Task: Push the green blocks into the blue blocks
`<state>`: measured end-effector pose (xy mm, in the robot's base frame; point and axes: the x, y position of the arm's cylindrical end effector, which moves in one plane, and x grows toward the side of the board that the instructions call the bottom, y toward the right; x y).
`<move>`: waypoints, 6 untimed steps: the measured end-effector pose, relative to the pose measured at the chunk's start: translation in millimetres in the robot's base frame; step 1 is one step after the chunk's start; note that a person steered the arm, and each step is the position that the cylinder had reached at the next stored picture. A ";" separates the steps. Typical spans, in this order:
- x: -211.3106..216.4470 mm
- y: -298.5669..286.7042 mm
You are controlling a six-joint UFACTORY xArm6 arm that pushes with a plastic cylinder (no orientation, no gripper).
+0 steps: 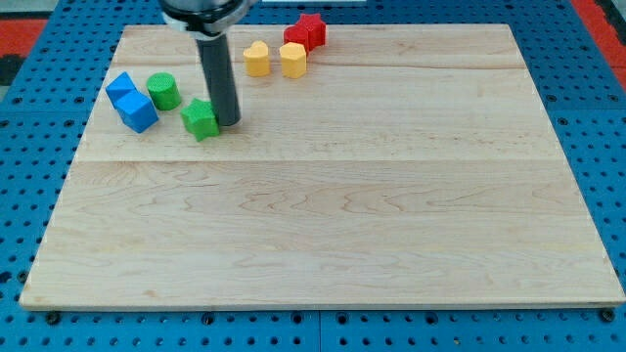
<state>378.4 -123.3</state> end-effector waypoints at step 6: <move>-74.6 -40.2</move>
<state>303.8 -163.5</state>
